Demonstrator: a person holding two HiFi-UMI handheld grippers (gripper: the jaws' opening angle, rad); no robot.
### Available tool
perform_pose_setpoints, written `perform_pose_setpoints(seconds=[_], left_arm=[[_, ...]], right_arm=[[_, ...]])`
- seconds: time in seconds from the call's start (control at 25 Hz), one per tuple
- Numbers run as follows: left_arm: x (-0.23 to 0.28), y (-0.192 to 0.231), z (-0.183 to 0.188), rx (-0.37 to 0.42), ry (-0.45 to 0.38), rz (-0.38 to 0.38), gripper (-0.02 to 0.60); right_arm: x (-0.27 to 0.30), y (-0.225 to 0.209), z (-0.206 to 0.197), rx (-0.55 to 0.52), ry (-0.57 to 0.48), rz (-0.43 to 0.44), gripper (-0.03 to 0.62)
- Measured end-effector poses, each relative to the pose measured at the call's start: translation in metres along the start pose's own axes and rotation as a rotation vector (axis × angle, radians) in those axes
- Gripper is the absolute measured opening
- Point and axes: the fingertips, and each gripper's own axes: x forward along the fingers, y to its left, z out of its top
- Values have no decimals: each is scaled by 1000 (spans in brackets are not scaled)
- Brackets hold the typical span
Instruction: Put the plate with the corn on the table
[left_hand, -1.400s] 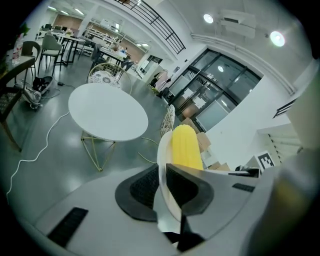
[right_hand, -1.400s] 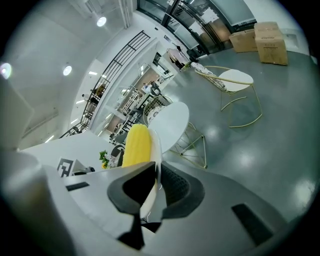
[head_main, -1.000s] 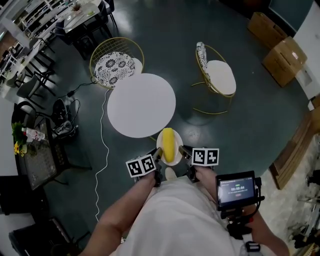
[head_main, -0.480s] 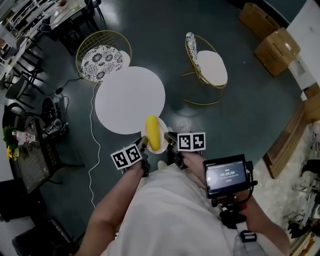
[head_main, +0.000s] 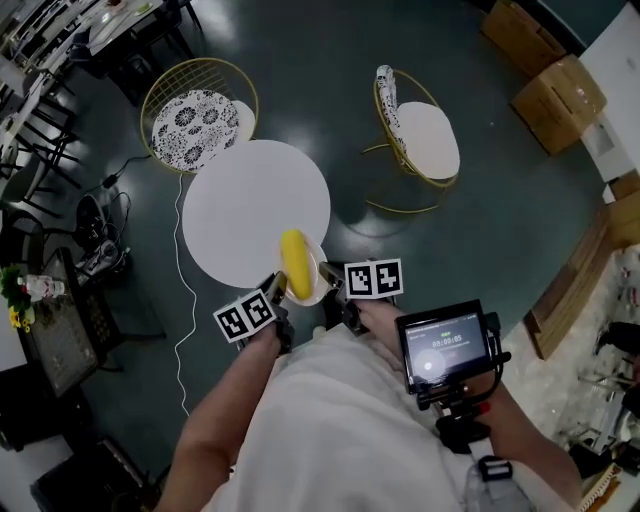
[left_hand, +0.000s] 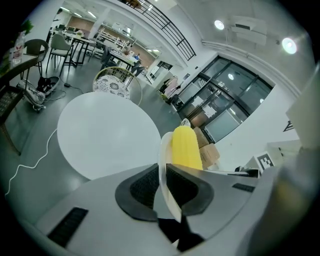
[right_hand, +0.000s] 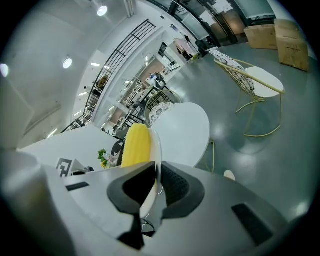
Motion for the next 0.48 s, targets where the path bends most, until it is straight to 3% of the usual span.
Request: perform_pose_setpoints(seconds=[0.48], left_arm=[[62,19,49,-59,0,37,52]], right_arm=[[53,-32,62,-26,79,8,43]])
